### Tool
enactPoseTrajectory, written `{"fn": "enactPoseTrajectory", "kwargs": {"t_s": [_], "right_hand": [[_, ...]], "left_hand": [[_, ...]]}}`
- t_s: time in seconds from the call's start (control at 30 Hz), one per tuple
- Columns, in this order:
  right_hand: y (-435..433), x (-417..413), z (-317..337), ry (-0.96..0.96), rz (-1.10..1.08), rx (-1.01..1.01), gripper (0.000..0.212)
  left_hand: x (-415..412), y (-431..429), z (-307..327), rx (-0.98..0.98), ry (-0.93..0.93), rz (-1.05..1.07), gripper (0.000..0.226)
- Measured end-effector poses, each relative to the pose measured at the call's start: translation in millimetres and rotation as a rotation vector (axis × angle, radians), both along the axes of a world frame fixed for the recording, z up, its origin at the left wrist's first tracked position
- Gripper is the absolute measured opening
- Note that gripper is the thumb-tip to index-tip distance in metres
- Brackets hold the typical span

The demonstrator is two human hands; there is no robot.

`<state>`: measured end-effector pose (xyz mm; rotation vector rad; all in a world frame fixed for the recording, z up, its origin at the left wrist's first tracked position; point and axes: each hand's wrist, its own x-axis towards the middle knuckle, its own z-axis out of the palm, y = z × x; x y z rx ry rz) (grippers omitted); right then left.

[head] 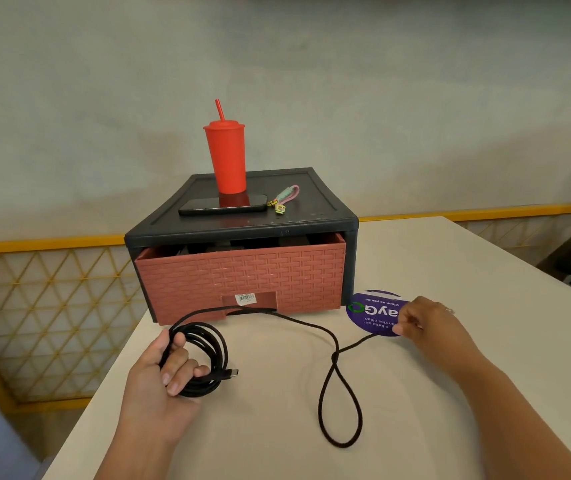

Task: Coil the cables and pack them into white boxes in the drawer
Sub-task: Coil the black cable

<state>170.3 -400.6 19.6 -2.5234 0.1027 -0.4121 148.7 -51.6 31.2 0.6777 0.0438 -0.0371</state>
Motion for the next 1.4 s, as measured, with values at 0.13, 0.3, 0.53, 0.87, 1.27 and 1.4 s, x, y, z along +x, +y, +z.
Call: {"fn": "enactPoseTrajectory", "kwargs": {"t_s": [0.13, 0.3, 0.53, 0.87, 1.27, 1.4], "right_hand": [[6, 2, -2, -0.061, -0.115, -0.216, 0.023], [7, 3, -1, -0.195, -0.149, -0.154, 0.017], [3, 4, -3, -0.309, -0.226, -0.063, 0.028], [-26, -11, 8, -0.263, -0.454, 0.139, 0.026], [-33, -3, -1, -0.357, -0.416, -0.208, 0.015], [-32, -3, -3, -0.292, -0.548, -0.225, 0.028]], "left_hand": [[0, 0, 0, -0.005, 0.002, 0.0, 0.068], [1, 0, 0, 0.0, 0.009, -0.007, 0.064], [0, -1, 0, 0.016, 0.009, 0.003, 0.058], [4, 31, 2, -0.07, -0.075, 0.18, 0.055], [4, 18, -1, -0.01, -0.059, 0.086, 0.038], [-2, 5, 3, -0.009, -0.059, -0.033, 0.045]]}}
